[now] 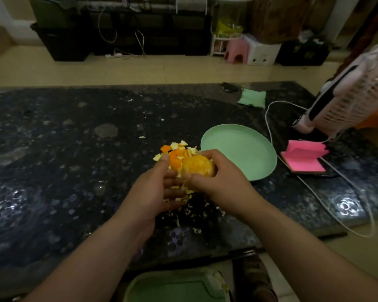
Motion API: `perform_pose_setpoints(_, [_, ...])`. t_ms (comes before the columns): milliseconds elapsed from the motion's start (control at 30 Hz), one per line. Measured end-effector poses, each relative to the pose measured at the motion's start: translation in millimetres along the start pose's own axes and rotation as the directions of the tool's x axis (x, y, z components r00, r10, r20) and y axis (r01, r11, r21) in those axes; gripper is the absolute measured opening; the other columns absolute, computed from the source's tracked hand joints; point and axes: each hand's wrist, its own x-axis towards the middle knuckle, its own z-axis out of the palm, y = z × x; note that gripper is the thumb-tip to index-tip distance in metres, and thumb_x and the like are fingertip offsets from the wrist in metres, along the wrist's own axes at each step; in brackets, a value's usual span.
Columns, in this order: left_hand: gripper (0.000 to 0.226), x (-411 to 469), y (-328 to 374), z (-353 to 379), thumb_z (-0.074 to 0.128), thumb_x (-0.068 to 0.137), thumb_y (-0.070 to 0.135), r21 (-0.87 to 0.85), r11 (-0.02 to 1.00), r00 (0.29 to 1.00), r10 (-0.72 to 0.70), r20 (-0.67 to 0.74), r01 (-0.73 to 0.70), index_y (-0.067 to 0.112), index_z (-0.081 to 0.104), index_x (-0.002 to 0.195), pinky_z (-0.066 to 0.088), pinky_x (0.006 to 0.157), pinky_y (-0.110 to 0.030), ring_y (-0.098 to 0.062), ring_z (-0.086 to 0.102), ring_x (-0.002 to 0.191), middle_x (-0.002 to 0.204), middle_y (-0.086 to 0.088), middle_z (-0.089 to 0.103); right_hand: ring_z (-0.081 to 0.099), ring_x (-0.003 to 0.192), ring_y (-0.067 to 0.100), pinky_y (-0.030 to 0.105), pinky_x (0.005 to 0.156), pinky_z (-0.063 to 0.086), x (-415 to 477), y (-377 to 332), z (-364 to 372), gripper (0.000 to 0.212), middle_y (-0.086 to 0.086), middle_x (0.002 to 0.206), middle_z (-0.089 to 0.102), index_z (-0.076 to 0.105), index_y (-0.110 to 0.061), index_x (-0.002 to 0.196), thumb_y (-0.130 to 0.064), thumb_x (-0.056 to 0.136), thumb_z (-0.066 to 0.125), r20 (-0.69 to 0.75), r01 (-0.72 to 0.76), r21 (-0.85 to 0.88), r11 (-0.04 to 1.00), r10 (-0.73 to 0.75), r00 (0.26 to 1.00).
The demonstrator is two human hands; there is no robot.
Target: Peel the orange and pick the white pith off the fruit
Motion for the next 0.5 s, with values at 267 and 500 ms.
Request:
perform_pose_setpoints(267, [0.037,25.4,13.1,-3.2,0.058,0.106,0.043,-0.106,0.994,0.996,0.019,-0.083,-0.028,0.010,0.068,0.117,0.061,0.091,-0.047,-0.025,0.073,0.091,0.116,-0.017,0.075,0.064,0.087,0.014,0.032,0.071,0.048,55.3,22.7,-41.0,0.056,-0.004,0.105,0.065,0.054,-0.033,0.123,-0.048,0.076,0.080,-0.237,-0.076,-0.210,0.975,0.024,0.971])
perform_pose_setpoints(500, [0.029,35.7,14.1,-1.0,0.058,0.104,0.032,-0.103,0.993,0.992,0.049,-0.114,-0.061,0.009,0.067,0.119,0.056,0.084,-0.043,-0.022,0.068,0.089,0.124,-0.017,0.072,0.065,0.104,0.035,0.046,0.091,0.055,106.7,60.1,-90.7,0.080,0.010,0.121,0.062,0.053,-0.032,0.128,-0.066,0.056,0.065,-0.326,-0.237,-0.479,0.845,0.079,0.942])
